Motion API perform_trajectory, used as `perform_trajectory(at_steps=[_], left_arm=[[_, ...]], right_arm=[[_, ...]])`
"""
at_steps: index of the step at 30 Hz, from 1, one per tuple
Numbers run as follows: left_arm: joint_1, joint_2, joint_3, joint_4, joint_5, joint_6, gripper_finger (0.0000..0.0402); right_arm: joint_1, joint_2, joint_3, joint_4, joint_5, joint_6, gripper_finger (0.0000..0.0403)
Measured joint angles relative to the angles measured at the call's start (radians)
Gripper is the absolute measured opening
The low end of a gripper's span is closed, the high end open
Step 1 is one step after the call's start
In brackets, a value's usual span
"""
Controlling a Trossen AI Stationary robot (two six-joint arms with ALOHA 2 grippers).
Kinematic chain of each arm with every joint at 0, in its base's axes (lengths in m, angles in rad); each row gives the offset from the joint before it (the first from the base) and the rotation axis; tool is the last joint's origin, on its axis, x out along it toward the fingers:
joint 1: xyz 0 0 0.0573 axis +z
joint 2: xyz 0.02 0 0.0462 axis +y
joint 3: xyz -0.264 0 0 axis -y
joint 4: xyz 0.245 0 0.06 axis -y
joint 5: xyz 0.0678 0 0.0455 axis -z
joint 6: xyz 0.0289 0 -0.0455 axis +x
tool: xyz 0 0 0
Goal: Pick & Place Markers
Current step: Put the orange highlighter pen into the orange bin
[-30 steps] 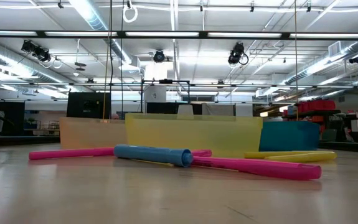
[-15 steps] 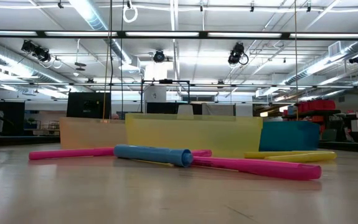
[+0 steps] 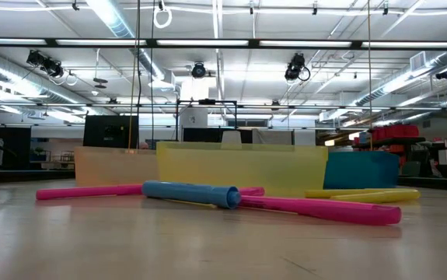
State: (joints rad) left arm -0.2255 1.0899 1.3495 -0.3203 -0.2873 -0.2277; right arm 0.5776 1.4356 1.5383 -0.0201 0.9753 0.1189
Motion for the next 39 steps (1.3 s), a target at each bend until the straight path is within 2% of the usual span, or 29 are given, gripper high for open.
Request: perform_trajectory(at_steps=[7, 10, 12, 17, 22, 32, 39], left_arm=[[-0.047, -0.089, 0.0, -0.188, -0.18, -0.022, 0.0075], [-0.022, -0.098, 0.0, -0.218, -0.242, -0.013, 0.0075], [0.024, -0.097, 0.0, -0.23, -0.245, -0.011, 0.0075], [0.171, -0.08, 0.004, -0.293, -0.127, 0.031, 0.0075], [0.342, -0.002, 0.096, -0.542, -0.008, 0.119, 0.0075], [0.665, 0.232, 0.344, -0.902, 0.067, 0.427, 0.0075], [0.892, 0.337, 0.366, -0.98, 0.174, 0.57, 0.0075]], right_arm=[[0.012, 0.002, -0.017, -0.051, 0.029, 0.085, 0.0205], [0.003, 0.002, -0.017, -0.046, 0.027, 0.086, 0.0205], [-0.009, 0.002, -0.017, -0.047, 0.01, 0.087, 0.0205], [-0.048, 0.002, -0.017, -0.04, -0.044, 0.104, 0.0205], [-0.071, 0.002, -0.017, -0.047, -0.079, 0.135, 0.0206], [-0.092, 0.003, -0.017, -0.054, -0.079, 0.158, 0.0206], [-0.093, 0.003, -0.017, -0.051, -0.078, 0.163, 0.0206]])
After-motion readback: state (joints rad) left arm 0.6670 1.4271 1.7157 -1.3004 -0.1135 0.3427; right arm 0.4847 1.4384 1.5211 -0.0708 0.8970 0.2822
